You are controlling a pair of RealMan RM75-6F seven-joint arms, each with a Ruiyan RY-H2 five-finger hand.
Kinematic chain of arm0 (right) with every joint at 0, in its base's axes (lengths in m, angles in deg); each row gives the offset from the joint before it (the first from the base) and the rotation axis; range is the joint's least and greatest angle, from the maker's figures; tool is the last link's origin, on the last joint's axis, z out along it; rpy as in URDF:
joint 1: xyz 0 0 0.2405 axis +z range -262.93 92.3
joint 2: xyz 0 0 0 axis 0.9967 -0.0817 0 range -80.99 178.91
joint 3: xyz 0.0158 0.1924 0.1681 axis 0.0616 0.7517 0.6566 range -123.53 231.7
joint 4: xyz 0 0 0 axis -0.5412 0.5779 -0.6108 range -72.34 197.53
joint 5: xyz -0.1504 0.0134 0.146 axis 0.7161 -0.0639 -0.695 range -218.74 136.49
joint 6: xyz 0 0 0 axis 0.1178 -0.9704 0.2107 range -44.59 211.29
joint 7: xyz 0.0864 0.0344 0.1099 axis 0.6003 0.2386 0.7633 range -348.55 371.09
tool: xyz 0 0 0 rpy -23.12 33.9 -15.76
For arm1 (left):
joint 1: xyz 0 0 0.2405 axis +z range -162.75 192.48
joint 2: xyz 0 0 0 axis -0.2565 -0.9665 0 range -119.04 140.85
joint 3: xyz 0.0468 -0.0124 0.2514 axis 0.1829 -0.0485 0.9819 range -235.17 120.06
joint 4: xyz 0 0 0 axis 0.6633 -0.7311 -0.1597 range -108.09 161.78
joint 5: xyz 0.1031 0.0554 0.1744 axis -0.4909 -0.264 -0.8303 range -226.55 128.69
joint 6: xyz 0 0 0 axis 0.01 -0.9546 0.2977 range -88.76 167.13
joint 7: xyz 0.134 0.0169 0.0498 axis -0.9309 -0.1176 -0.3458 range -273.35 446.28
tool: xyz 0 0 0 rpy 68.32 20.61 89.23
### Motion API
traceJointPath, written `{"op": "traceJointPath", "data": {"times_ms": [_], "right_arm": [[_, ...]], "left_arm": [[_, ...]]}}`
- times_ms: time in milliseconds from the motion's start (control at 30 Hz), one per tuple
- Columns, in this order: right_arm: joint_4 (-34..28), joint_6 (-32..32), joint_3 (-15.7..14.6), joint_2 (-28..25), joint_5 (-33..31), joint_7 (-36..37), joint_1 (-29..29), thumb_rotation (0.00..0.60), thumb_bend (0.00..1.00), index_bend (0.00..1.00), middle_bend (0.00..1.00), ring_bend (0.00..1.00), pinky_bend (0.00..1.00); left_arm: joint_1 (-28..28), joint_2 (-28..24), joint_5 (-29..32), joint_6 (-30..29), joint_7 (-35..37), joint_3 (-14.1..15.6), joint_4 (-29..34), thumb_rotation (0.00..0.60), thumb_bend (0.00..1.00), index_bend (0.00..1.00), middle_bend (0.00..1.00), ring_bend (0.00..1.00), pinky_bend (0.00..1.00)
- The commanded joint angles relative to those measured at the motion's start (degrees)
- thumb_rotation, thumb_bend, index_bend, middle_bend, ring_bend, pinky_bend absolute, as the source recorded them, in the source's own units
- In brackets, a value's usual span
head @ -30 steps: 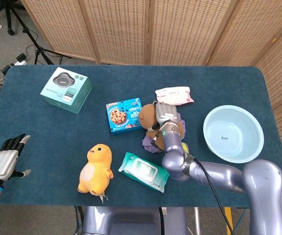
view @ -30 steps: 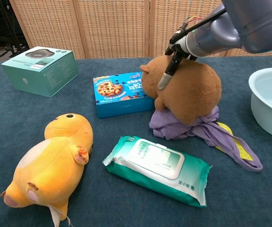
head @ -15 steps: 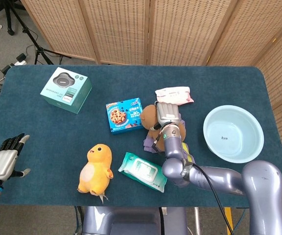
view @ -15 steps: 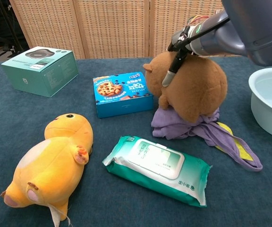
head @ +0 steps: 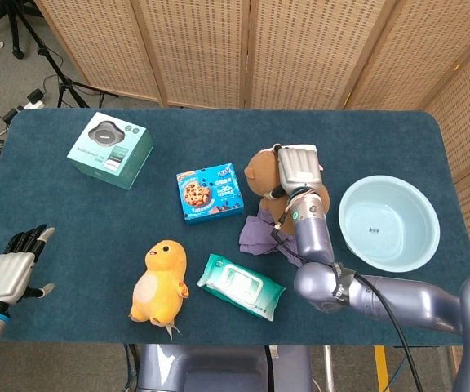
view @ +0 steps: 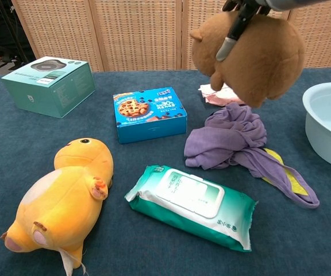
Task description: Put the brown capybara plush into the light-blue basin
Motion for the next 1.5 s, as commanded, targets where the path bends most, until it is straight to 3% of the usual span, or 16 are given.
{"op": "traceJointPath", "data": {"times_ms": [33, 300, 667, 967, 1333, 1433, 1500], "right_arm": [[-3.68, -0.44, 1.88, -6.34, 0.51, 2.54, -3.83, 0.6, 0.26, 0.64, 0.57, 0.53, 0.62], [-6.88, 5.5, 1.45, -15.99, 2.49, 9.09, -11.82, 0.6, 0.26, 0.64, 0.57, 0.53, 0.62], [-3.24, 14.82, -1.69, -22.45, 9.28, 21.58, -22.33, 0.6, 0.26, 0.64, 0.57, 0.53, 0.62], [5.04, 22.68, -4.18, -21.15, 14.73, 31.75, -27.43, 0.6, 0.26, 0.64, 0.57, 0.53, 0.62], [13.13, 26.77, -7.67, -17.49, 18.69, 37.6, -29.53, 0.6, 0.26, 0.64, 0.54, 0.52, 0.62], [14.03, 27.37, -8.07, -17.07, 19.2, 38.97, -29.88, 0.6, 0.24, 0.63, 0.46, 0.45, 0.6], [14.26, 28.17, -8.35, -17.03, 19.49, 39.77, -30.04, 0.6, 0.2, 0.52, 0.3, 0.29, 0.46]], "left_arm": [[0.2, -0.06, -0.45, -0.61, -0.4, 0.07, 0.44, 0.6, 0.18, 0.0, 0.0, 0.0, 0.0], [0.16, 0.09, -1.57, -0.53, -1.82, 0.75, 1.2, 0.6, 0.18, 0.0, 0.0, 0.0, 0.0], [0.73, 0.58, -2.5, -1.98, -4.49, 1.21, 2.42, 0.6, 0.18, 0.0, 0.0, 0.0, 0.0], [0.79, 0.73, -2.96, -2.0, -5.9, 1.64, 3.25, 0.6, 0.18, 0.0, 0.0, 0.0, 0.0], [0.56, 0.82, -2.8, -1.0, -6.37, 2.01, 3.58, 0.6, 0.18, 0.0, 0.0, 0.0, 0.0], [0.53, 0.86, -2.72, -0.89, -6.54, 2.04, 3.67, 0.6, 0.18, 0.0, 0.0, 0.0, 0.0], [0.56, 0.85, -2.85, -0.99, -6.68, 2.1, 3.76, 0.6, 0.18, 0.0, 0.0, 0.0, 0.0]]}}
